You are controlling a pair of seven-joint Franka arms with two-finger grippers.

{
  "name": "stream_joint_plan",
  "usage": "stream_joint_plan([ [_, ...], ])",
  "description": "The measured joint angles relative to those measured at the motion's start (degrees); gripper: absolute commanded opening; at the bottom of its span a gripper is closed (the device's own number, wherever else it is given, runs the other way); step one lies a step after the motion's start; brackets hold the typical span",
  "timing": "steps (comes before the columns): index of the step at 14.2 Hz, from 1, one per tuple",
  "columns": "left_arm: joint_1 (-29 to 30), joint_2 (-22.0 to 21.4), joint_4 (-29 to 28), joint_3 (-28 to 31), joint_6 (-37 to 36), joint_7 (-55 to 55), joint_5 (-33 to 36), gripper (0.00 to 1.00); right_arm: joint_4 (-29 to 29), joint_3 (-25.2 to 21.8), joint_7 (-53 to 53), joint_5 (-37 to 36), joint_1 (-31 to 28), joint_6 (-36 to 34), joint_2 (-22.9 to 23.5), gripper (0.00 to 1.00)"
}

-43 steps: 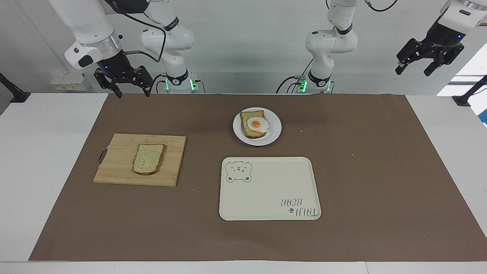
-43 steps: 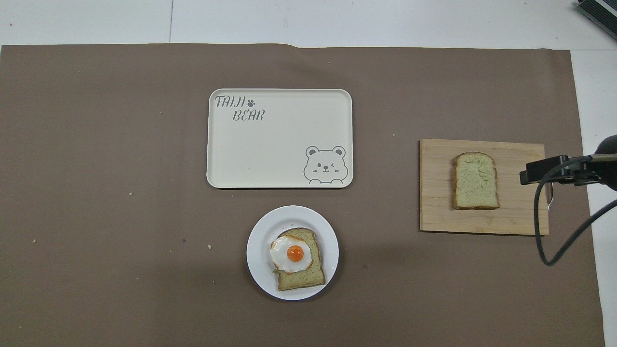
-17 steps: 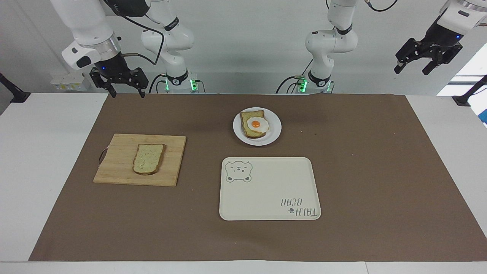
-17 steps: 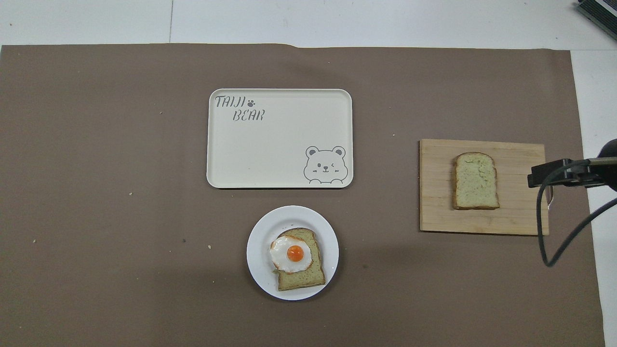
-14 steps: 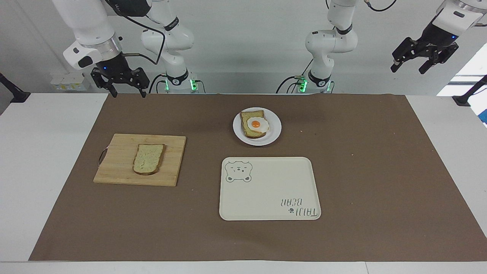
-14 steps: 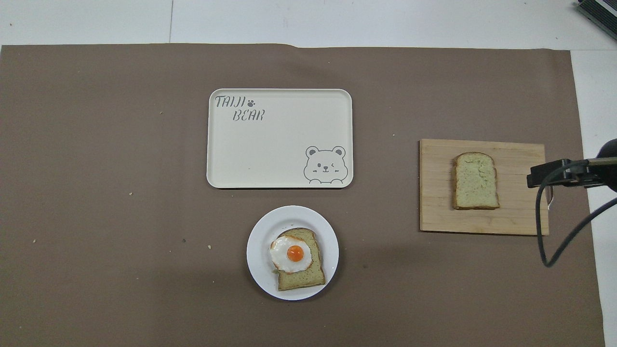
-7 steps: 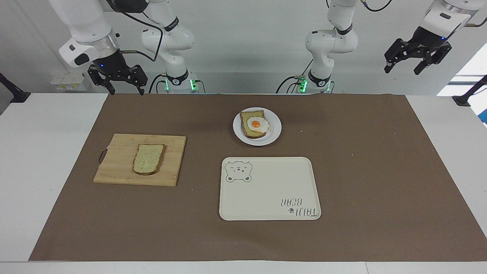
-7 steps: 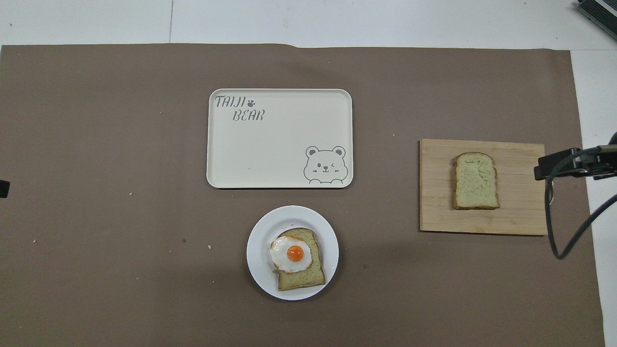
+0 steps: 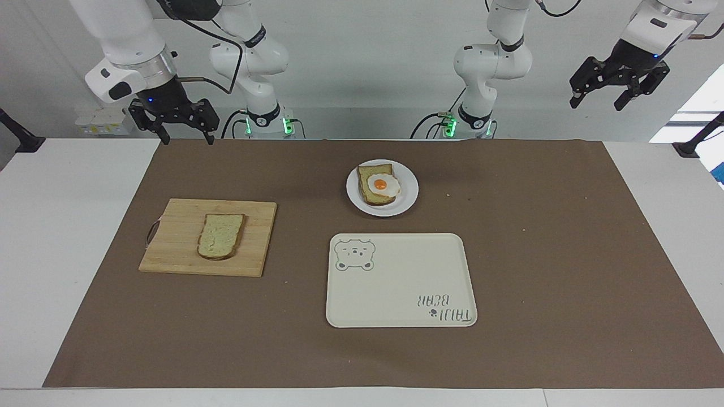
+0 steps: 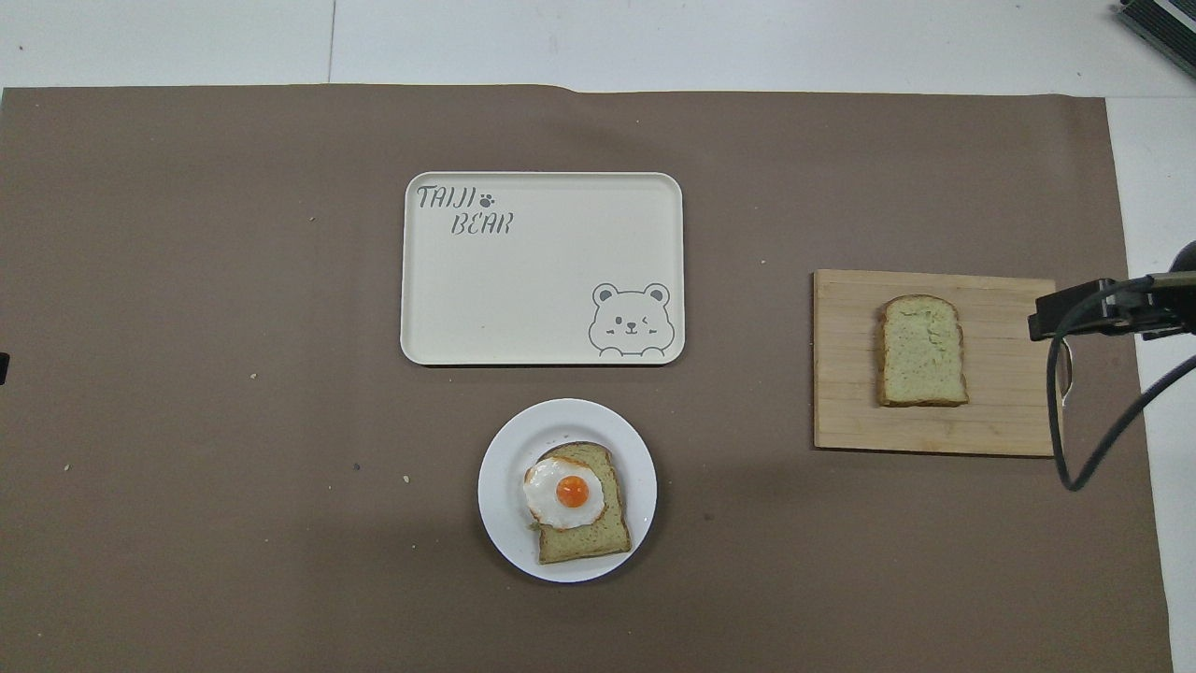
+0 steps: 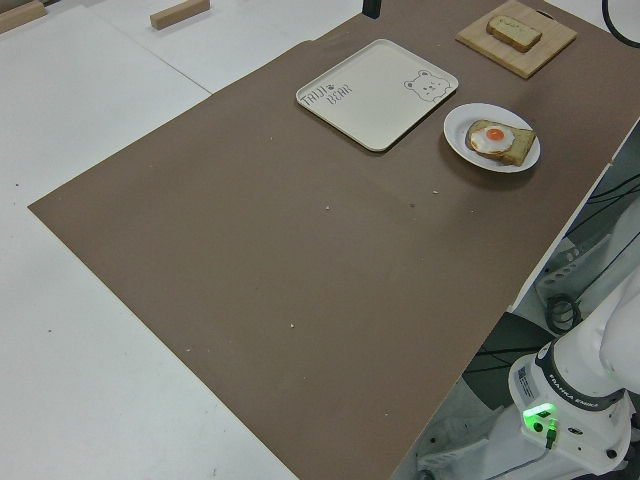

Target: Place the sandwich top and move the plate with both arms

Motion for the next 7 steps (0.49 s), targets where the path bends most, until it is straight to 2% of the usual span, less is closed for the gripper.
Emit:
stream_joint_plan([
  [4, 0.00, -0.03, 0.00, -0.09, 0.02, 0.00, 0.00, 1.00, -8.07, -0.39, -6.20, 0.00, -2.96, 11.70, -0.44, 1.00],
  [7, 0.00, -0.03, 0.00, -0.12, 0.02, 0.00, 0.00, 1.00, -11.20, -0.52, -8.20, 0.00, -4.51, 18.30, 2.28, 1.00],
])
